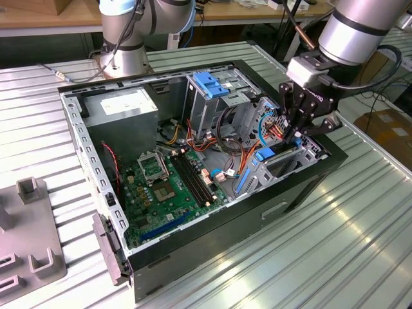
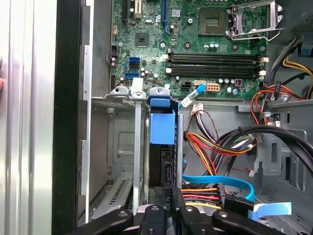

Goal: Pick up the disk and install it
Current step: 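Insert the first disk wire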

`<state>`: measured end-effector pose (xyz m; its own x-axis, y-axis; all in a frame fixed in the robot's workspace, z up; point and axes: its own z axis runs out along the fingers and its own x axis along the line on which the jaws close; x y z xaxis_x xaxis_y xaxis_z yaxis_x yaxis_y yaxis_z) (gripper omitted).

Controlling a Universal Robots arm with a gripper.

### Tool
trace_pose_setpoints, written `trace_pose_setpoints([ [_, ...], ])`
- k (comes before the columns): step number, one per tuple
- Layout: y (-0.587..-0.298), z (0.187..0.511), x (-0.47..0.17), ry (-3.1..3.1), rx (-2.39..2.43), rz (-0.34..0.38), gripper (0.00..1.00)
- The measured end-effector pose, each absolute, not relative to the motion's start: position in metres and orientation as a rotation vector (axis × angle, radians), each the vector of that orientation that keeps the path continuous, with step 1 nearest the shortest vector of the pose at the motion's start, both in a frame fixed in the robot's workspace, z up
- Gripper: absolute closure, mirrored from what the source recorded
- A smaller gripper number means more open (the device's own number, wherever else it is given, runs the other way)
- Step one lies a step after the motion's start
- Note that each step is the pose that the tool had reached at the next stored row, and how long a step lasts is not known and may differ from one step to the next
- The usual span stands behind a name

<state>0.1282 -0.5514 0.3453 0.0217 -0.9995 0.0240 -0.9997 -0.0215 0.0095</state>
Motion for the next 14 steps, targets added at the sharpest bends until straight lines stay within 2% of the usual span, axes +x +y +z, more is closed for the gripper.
trace_pose_setpoints([
  [14, -0.5504, 0.3481, 0.1282, -2.181, 2.228, 0.015, 0.83],
])
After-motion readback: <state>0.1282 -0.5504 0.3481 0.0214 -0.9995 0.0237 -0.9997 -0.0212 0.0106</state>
